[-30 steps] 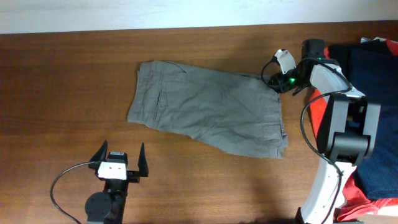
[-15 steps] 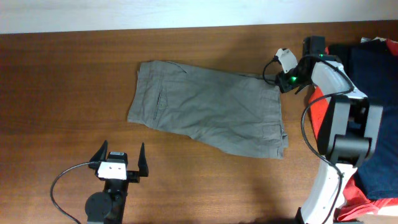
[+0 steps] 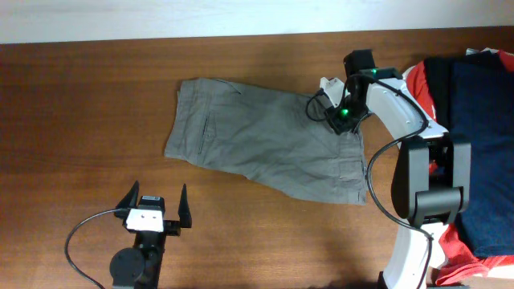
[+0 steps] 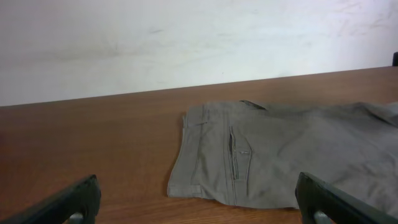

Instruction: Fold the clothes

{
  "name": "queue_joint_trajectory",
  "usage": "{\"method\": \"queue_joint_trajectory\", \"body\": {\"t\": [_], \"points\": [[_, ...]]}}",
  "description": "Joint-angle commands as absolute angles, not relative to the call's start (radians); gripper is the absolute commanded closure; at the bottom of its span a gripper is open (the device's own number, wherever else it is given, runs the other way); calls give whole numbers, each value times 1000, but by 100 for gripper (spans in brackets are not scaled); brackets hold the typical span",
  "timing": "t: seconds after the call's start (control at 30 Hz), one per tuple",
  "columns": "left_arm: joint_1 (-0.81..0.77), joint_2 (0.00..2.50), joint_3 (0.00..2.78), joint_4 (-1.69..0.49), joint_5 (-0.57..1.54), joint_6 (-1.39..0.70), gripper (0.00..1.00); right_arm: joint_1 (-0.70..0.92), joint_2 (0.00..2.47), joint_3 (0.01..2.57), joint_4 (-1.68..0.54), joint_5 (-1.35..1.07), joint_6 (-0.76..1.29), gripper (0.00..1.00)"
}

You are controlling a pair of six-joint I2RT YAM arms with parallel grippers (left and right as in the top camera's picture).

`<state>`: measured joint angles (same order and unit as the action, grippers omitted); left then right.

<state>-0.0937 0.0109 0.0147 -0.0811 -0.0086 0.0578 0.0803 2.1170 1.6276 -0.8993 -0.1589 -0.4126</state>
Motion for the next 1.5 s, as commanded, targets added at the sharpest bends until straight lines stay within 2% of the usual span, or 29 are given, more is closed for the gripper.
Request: {"method": "queue_joint_trajectory", "body": {"t": [0.0, 0.07, 0.17, 0.27, 0.33, 0.37, 0.43, 0.6, 0.73, 0.9, 1.2, 1.23, 1.27, 1.3, 1.33, 1.47], "points": [[-98, 6, 9, -83, -12, 70, 0, 78, 2101, 1620, -824, -118, -403, 77], [-98, 6, 9, -83, -12, 70, 0, 78, 2101, 1620, -776, -118, -414, 59], [-98, 6, 9, -83, -12, 70, 0, 78, 2101, 1620, -761, -118, -425, 49], [-98, 6, 9, -83, -12, 70, 0, 78, 2101, 1620, -751, -75, -440, 42], [-98, 6, 9, -83, -12, 70, 0, 78, 2070, 1621, -753, -147, -432, 41], [-98, 6, 9, -83, -12, 70, 0, 78, 2054, 1622, -746, -138, -429, 37], [-98, 6, 9, -83, -12, 70, 0, 76, 2043, 1622, -707, -9, -401, 33], [-98, 6, 9, -83, -12, 70, 0, 73, 2052, 1621, -695, 32, -376, 31], [-98, 6, 9, -83, -12, 70, 0, -9, 2099, 1621, -673, 12, -376, 32], [-98, 6, 9, -83, -12, 70, 0, -91, 2101, 1621, -726, -304, -376, 32], [-98, 6, 9, -83, -12, 70, 0, -112, 2164, 1619, -739, -304, -376, 37], [-98, 6, 9, -83, -12, 70, 0, -112, 2164, 1620, -736, -303, -376, 48], [-98, 6, 9, -83, -12, 70, 0, -112, 2164, 1620, -736, -304, -376, 64], [-98, 6, 9, -83, -12, 70, 0, -112, 2164, 1620, -738, -304, -376, 70], [-98, 6, 9, -83, -12, 70, 0, -112, 2164, 1620, -740, -304, -376, 73], [-98, 6, 9, -83, -12, 70, 0, -112, 2164, 1620, -744, -304, -376, 73]]}}
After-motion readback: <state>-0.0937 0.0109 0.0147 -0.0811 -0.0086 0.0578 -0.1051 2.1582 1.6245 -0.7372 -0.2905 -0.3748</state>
